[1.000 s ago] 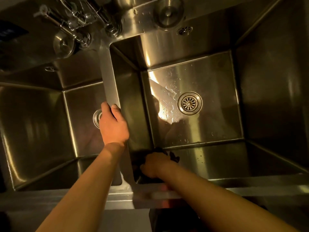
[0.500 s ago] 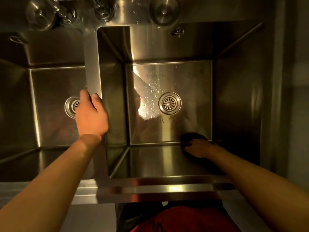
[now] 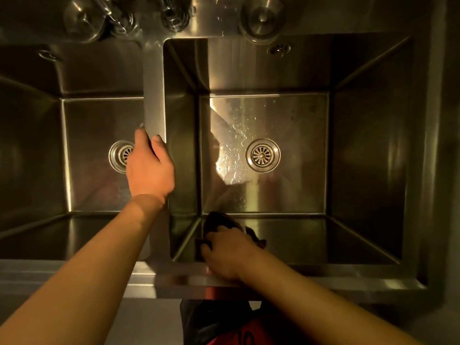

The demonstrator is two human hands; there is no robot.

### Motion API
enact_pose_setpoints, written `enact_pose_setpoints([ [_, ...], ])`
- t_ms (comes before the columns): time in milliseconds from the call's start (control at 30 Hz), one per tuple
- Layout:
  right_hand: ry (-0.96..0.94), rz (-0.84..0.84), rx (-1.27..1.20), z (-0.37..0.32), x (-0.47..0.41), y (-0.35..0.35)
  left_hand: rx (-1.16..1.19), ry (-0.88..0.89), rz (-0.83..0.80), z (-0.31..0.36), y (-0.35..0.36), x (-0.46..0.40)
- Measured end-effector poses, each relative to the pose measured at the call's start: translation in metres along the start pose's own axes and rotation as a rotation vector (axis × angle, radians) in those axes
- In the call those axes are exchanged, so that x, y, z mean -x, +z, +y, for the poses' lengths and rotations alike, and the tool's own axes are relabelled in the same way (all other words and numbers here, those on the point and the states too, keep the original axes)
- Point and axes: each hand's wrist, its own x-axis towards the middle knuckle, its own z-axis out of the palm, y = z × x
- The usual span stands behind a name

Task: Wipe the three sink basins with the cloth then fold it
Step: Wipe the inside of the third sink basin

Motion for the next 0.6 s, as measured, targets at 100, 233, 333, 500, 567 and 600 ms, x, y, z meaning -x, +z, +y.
enact_pose_setpoints([
  [100,-0.048,0.012,-0.049,-0.012,-0.008,0.006,-0.008,0.000,0.007,0.000,0.001,0.001],
  [233,-0.052,-0.025,-0.079,-0.008,-0.039,0.010,-0.006,-0.005,-0.007,-0.001,0.002,0.000],
  [333,-0.025,-0.015,-0.035,0.004,-0.066,0.008,-0.025,0.000,-0.003,-0.001,0.001,0.000],
  [500,0.072,-0.053,0.078,0.042,-0.079,0.006,-0.061,0.010,0.000,0.002,0.001,0.001],
  [567,0.111,-0.047,0.057,0.065,-0.070,0.001,-0.073,0.055,0.007,0.004,0.000,0.001],
  [600,0.136,-0.033,0.045,0.078,-0.063,-0.002,-0.075,0.086,0.017,0.006,-0.002,0.002],
])
